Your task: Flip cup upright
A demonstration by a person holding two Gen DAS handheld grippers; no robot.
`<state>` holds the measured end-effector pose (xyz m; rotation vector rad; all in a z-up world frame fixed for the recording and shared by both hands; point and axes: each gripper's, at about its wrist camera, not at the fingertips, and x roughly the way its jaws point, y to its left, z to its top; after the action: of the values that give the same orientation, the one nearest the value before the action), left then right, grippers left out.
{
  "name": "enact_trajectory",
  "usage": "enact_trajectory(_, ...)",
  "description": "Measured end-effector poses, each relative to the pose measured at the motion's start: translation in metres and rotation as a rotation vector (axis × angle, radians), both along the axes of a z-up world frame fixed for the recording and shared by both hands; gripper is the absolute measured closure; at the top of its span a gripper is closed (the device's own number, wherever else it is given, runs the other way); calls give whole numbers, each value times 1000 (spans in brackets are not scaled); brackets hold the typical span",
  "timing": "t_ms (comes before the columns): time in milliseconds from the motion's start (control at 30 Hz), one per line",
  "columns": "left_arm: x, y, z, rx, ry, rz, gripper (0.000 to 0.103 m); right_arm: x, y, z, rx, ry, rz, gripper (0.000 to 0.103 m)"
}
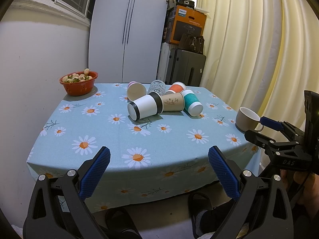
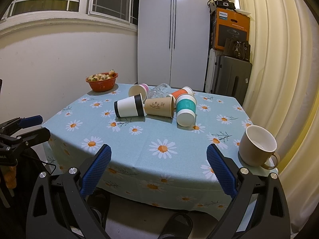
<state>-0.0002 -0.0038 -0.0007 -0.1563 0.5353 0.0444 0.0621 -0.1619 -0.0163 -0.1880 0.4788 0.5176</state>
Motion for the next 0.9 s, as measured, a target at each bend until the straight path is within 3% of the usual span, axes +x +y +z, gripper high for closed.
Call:
enact_trajectory(433,3,1,-1,-9,13,-14,7,-1,0,-4,-6,15,3,8)
enact_trajectory(733,26,9,3,-14,59,-45,7,27,5,1,15,123,23,8)
enact_trajectory(900,62,24,11,37,94,-75,7,56,7,7,61,196,46,8)
